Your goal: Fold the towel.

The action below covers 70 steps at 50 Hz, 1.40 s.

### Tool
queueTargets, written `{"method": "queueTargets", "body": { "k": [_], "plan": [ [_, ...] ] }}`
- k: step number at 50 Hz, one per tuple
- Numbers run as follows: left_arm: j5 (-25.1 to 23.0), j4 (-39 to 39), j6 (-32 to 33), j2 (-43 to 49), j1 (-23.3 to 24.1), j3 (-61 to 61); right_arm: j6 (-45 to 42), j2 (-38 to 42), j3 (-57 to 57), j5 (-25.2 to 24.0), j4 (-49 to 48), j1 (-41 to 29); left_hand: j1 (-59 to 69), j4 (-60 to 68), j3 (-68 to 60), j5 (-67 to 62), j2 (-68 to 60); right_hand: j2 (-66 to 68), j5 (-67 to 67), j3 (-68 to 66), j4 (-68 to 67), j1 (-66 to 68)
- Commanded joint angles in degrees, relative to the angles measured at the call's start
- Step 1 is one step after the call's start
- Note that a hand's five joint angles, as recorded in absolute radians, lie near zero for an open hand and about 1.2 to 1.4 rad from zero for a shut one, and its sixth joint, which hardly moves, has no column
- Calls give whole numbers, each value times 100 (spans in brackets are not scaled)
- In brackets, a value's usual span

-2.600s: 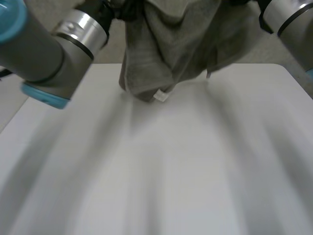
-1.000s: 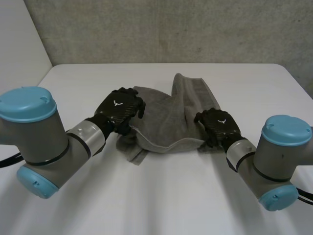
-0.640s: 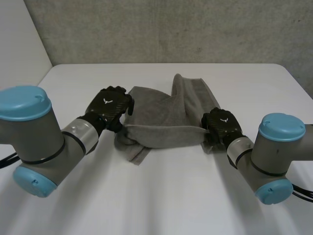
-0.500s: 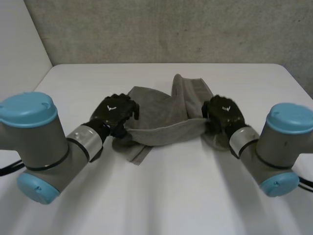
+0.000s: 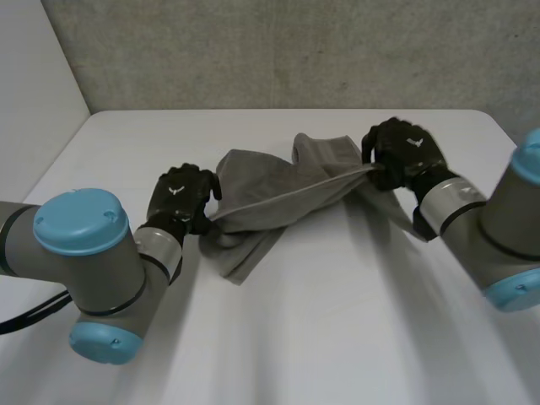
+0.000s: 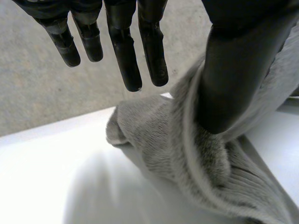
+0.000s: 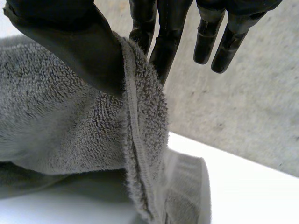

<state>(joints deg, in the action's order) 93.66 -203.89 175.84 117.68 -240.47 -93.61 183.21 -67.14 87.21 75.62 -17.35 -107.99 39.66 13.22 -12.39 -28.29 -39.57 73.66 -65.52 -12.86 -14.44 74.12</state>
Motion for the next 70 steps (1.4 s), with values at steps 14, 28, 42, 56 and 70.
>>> {"method": "queueTargets", "body": {
  "k": [14,28,42,56,70],
  "plan": [
    [-41,-54,504,159,0,176,31,-1082,639,-856,258,929,31,-322,239,-169,-41,634,-448,286,444,588],
    [-1043,403,161,167,334,123,31,-1100,868,-909,241,929,1833,-322,239,-1970,-1842,634,-448,286,444,588],
    [-1016,482,179,536,211,211,22,-1161,876,-918,258,1104,1144,-322,239,-1281,-1153,634,-448,286,444,588],
    [-1016,359,179,783,123,317,31,-1311,1017,-1058,258,1219,436,-322,239,-573,-445,634,-448,286,444,588],
    [-1122,904,363,-413,-325,282,-321,-1662,973,-1946,909,1658,4034,-322,239,-4171,-4043,634,-448,286,444,588]
  ]
}}
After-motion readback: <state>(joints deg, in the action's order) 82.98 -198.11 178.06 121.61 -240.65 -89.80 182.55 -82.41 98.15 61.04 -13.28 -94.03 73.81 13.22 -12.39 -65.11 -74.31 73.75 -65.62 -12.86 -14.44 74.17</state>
